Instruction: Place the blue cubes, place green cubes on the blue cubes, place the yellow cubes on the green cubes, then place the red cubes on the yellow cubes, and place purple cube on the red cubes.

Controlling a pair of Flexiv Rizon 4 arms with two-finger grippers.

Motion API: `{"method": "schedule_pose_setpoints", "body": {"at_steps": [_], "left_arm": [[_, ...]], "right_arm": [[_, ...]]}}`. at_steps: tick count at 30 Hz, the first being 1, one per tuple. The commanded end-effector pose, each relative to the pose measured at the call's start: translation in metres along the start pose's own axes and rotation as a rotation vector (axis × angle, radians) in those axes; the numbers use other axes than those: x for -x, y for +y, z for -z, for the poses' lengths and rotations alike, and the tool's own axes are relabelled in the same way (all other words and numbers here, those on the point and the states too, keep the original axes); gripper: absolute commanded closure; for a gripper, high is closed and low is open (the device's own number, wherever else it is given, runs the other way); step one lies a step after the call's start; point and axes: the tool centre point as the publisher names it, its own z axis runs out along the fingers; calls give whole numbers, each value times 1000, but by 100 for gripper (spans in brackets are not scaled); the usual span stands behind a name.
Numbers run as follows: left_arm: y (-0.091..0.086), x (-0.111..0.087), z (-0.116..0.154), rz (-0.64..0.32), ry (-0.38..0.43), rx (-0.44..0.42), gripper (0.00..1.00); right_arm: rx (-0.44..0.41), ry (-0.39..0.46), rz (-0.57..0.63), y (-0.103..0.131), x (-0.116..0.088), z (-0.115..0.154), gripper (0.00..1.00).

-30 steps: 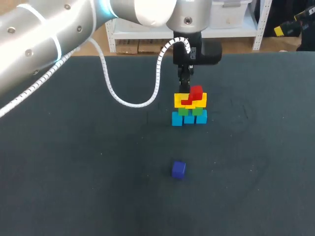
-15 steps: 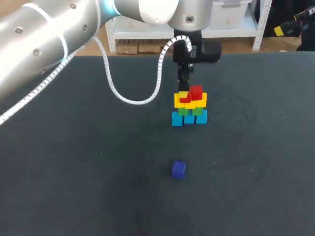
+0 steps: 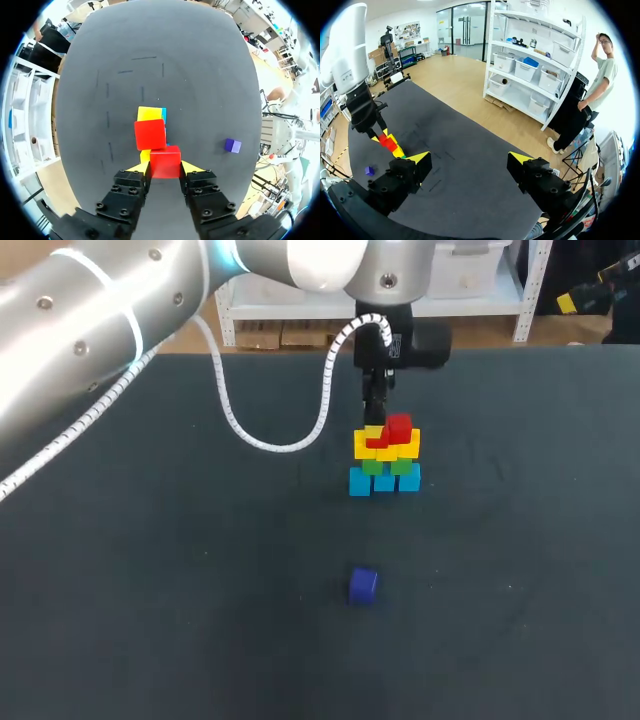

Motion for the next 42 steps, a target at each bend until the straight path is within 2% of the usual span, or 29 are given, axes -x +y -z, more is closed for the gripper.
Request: {"method": "schedule_pose_setpoints", "body": {"at_steps": [1, 42], "left_arm": [[5, 4, 1, -2, 9, -9, 100], [11, 0, -5, -20, -28, 26, 100]], "right_arm": [[1, -1, 0, 0, -1, 1, 0], [1, -1, 0, 0, -1, 1, 0]]}}
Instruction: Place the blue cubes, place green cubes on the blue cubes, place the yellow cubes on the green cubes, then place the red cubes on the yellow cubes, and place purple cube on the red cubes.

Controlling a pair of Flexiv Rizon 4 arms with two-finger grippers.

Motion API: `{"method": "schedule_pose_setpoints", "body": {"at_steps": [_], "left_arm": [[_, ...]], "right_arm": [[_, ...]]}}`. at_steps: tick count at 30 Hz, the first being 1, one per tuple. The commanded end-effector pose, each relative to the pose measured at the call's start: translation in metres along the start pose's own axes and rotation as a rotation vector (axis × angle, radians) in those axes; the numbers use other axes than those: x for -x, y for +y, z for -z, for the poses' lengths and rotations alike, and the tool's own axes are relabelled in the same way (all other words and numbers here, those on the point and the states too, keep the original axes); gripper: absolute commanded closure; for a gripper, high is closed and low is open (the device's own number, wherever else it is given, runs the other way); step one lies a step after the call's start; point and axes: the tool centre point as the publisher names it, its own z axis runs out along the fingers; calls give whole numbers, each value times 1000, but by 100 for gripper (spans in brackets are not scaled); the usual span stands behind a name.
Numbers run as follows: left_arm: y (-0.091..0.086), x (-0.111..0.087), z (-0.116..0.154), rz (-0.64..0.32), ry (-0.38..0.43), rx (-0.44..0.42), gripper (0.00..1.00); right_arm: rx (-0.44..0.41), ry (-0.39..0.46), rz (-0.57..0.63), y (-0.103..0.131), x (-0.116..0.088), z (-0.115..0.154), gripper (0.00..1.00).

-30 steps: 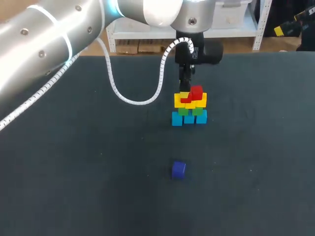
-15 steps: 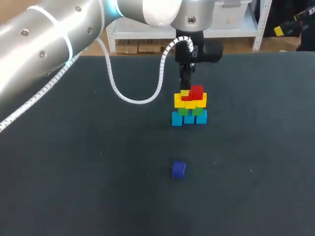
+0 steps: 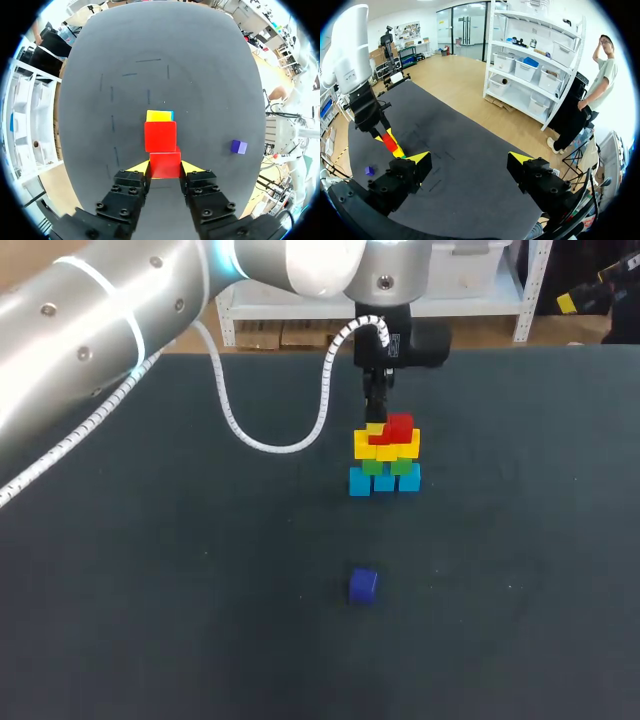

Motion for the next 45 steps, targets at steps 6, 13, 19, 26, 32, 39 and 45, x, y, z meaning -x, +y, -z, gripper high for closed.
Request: {"method": "schedule_pose_setpoints", "body": {"at_steps": [6, 13, 19, 26, 32, 39, 45], "left_arm": [[-4, -2, -1, -3, -9, 3, 100], [-6, -2, 0, -6, -23, 2, 71], [-6, -2, -1, -4, -21, -4, 44], [-7, -3, -1, 1, -17, -3, 0], [-13, -4, 8, -9, -8, 16, 0], [-27, -15, 19, 10, 11, 60, 0], [-39, -22, 23, 27, -3, 105, 0]], "right_arm": [[1, -1, 0, 0, -1, 0, 0], [1, -1, 0, 0, -1, 0, 0], [1, -1, 0, 0, -1, 0, 0], [1, -1, 0, 0, -1, 0, 0], [1, -1, 0, 0, -1, 0, 0], [1, -1, 0, 0, -1, 0, 0], [1, -1, 0, 0, -1, 0, 0]]}}
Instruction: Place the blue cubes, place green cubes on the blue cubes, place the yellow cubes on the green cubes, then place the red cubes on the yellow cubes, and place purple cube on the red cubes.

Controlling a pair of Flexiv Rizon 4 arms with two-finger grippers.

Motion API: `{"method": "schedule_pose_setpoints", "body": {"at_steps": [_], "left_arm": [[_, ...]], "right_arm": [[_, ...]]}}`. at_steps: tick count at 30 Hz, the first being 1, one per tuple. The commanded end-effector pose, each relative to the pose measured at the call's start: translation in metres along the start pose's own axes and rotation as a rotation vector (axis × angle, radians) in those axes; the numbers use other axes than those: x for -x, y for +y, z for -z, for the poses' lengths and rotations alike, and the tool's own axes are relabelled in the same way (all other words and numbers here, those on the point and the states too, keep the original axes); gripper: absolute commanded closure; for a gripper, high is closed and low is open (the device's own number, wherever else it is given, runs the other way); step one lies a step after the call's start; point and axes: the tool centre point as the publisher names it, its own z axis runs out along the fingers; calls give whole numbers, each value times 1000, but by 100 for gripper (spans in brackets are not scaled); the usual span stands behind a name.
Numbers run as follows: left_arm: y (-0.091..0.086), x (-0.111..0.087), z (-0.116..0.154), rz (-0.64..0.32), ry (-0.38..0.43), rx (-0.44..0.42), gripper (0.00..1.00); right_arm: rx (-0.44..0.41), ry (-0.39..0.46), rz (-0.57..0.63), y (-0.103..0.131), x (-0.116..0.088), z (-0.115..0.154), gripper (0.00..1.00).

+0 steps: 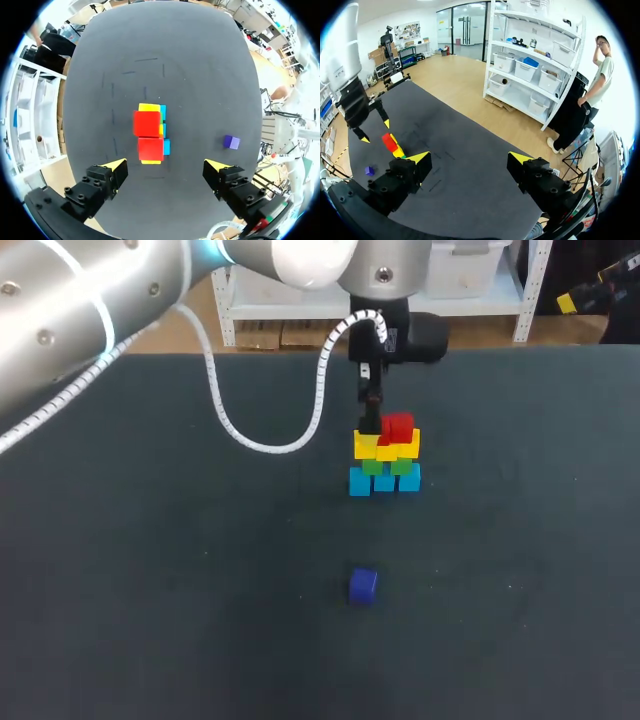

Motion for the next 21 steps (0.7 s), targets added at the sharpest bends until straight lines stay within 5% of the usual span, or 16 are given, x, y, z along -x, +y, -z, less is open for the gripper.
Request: {"method": "schedule_pose_setpoints", "body": {"at_steps": [1, 9, 21], "left_arm": [[-19, -13, -1, 11, -35, 75, 0], [-46, -22, -6, -94, -98, 92, 0], [-87, -13, -19, -361, -24, 111, 0]], "right_arm": [[1, -1, 0, 0, -1, 1, 0], [1, -1, 0, 0, -1, 1, 0], [1, -1, 0, 0, -1, 1, 0]]}}
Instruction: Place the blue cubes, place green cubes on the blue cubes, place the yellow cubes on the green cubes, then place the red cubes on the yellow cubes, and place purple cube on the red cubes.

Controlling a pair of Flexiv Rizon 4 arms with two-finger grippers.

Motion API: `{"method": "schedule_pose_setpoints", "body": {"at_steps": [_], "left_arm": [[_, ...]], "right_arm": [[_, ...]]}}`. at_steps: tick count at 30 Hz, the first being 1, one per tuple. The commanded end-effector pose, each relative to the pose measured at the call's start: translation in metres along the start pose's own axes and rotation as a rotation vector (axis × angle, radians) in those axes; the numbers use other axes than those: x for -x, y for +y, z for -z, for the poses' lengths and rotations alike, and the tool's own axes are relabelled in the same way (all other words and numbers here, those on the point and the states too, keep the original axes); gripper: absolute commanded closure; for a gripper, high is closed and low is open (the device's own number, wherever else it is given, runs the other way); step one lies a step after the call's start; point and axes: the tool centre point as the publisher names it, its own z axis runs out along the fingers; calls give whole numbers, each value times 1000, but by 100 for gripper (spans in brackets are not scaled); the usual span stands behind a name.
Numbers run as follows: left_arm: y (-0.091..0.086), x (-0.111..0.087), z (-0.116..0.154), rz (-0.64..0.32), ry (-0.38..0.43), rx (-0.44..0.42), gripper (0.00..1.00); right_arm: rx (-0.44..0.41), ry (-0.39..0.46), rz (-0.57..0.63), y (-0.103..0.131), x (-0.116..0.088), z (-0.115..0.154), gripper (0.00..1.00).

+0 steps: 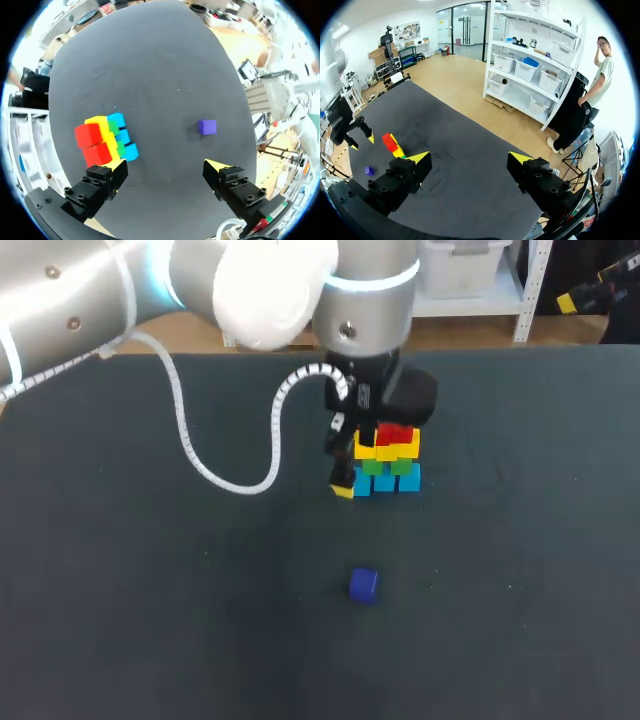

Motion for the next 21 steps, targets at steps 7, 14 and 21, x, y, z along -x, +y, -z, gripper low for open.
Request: {"method": "schedule_pose_setpoints", "body": {"at_steps": [7, 14, 21], "left_arm": [[-27, 17, -17, -73, -15, 48, 0], [-46, 13, -36, -209, -5, 72, 0], [-54, 9, -52, -223, 8, 28, 0]], "right_arm": [[1, -1, 0, 0, -1, 0, 0], [1, -1, 0, 0, -1, 0, 0], [1, -1, 0, 0, -1, 0, 0]]}}
